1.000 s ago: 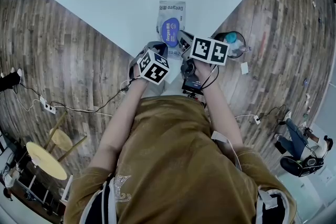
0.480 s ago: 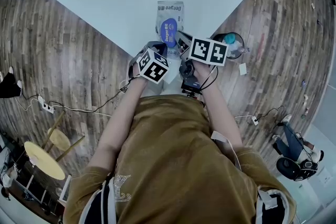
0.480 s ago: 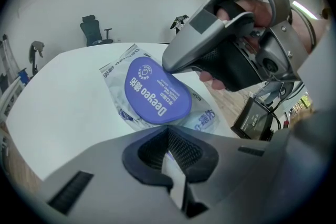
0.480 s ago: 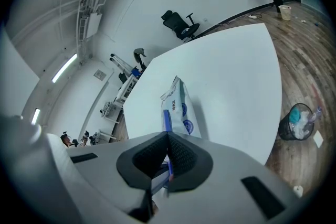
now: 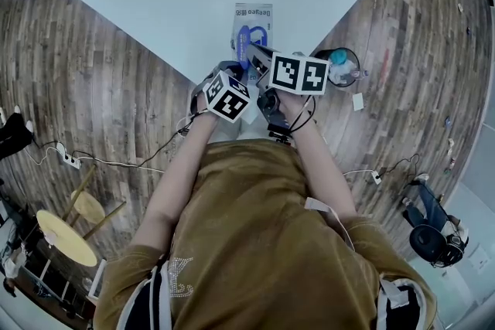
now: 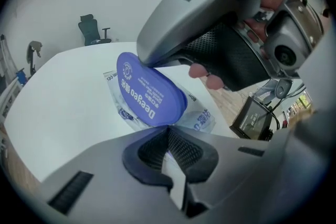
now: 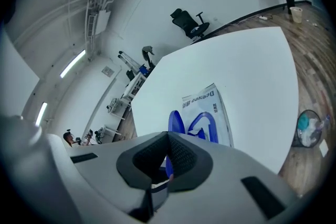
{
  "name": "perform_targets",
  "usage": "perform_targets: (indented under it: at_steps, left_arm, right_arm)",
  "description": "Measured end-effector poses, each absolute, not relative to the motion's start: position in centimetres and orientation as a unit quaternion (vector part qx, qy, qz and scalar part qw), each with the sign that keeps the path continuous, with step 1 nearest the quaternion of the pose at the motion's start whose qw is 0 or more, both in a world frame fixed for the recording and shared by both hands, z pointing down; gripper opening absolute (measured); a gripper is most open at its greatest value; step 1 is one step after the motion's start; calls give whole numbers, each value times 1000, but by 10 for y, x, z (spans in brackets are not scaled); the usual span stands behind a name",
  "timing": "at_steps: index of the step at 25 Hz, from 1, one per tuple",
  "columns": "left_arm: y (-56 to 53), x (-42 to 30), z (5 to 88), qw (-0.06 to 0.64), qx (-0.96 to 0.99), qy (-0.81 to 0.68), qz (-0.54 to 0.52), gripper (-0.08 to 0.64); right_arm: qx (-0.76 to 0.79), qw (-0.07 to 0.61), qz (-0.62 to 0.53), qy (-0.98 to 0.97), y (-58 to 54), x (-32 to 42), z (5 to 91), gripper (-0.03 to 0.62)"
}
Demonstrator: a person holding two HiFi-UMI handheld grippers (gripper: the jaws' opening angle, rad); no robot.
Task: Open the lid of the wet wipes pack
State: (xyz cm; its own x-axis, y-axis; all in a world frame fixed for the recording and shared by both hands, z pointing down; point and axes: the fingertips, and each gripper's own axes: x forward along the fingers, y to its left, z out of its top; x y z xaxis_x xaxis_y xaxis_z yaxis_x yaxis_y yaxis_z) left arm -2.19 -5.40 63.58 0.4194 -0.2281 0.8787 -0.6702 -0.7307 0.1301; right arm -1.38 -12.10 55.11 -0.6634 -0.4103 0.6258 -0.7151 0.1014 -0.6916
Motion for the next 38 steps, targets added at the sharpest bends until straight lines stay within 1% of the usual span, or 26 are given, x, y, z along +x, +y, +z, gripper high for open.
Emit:
perform_targets:
  at_steps: [14, 19, 24, 27, 38]
  left_arm:
    - [-54, -24, 631, 245, 816, -284, 440, 2]
    - [-52, -35, 616, 212, 824, -303, 430, 2]
    - [-62, -42, 590, 134, 841, -345, 395, 2]
    - [-61, -39, 582, 134, 852, -344, 372, 44]
    - [-61, -36, 569, 134, 860, -340, 356, 44]
  right_arm:
    - [392, 125, 559, -719, -125, -9, 555, 8]
    - [386, 107, 574, -714, -127, -9, 555, 8]
    - [380, 107, 570, -721, -128, -13, 553, 8]
    - [375, 110, 568, -725, -128, -21, 552, 9]
    - [369, 111, 567, -728, -128, -32, 552, 9]
